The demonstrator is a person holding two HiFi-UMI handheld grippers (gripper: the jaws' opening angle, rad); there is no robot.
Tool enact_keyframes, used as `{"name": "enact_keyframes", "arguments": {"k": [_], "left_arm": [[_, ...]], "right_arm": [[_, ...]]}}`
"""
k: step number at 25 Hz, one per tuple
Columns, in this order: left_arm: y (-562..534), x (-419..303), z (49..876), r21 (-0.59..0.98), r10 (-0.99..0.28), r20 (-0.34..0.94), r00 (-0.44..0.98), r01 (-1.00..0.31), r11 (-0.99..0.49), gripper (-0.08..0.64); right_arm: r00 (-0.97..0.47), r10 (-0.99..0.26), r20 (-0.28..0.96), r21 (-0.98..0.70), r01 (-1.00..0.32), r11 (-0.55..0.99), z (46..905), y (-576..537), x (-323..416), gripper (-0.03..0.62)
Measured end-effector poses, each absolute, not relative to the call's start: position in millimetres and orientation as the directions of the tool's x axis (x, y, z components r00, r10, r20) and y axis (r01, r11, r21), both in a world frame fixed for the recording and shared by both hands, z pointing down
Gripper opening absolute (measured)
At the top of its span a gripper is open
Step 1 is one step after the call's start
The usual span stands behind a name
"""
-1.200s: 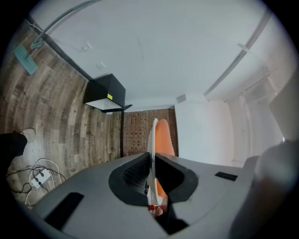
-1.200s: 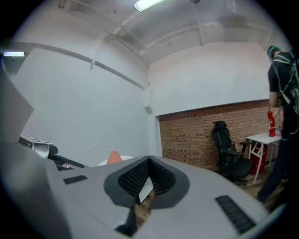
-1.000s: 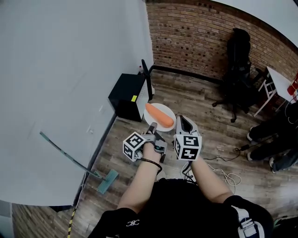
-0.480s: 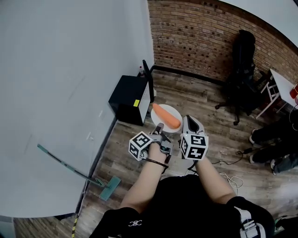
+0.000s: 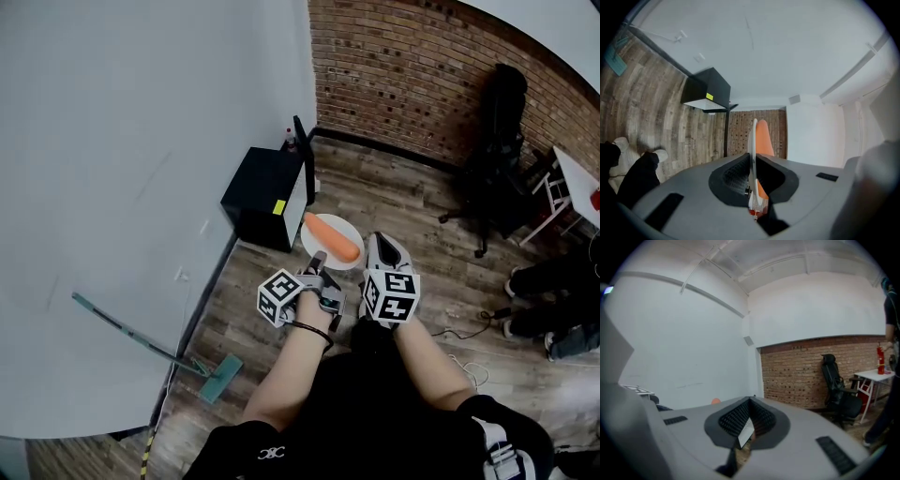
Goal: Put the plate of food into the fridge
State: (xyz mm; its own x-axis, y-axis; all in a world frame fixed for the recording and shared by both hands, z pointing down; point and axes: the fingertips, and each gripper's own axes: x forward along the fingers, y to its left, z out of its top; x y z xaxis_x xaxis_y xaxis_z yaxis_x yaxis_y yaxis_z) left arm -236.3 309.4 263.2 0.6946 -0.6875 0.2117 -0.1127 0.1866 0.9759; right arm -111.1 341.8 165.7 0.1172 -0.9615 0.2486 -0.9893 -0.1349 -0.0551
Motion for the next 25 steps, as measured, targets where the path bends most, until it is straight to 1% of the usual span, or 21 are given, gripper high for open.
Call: {"name": "enact_keyframes", "arguments": {"k": [6, 11, 18, 25], "left_arm": [[265.1, -224.1, 263.9, 0.977, -0.699, 0.215, 0.682, -0.137, 0.166, 0.029], [214.5, -197.2, 270.3, 0.978, -0.712, 0.209, 0.670, -0.145, 0.150, 0.029], [136.3, -133.5, 283.9, 0.976, -0.710, 0.217, 0.670, -0.144, 0.162, 0.029], [61.5, -70.4, 304.7, 0.972, -0.713, 0.236, 0.660, -0.148, 0.185, 0.029]], "right_arm": [[0.091, -0.969, 0.228, -0.081, -0.990, -0.112, 169.1, 295.6, -94.2, 0.009], [0.073, -0.974, 0.214, -0.099, -0.990, -0.096, 176.6, 241.5, -61.9, 0.009], [0.053, -0.970, 0.239, -0.104, -0.991, -0.080, 188.8, 154.1, -1.9, 0.009], [0.026, -0.956, 0.292, -0.105, -0.993, -0.059, 208.2, 72.7, 62.9, 0.009]]}}
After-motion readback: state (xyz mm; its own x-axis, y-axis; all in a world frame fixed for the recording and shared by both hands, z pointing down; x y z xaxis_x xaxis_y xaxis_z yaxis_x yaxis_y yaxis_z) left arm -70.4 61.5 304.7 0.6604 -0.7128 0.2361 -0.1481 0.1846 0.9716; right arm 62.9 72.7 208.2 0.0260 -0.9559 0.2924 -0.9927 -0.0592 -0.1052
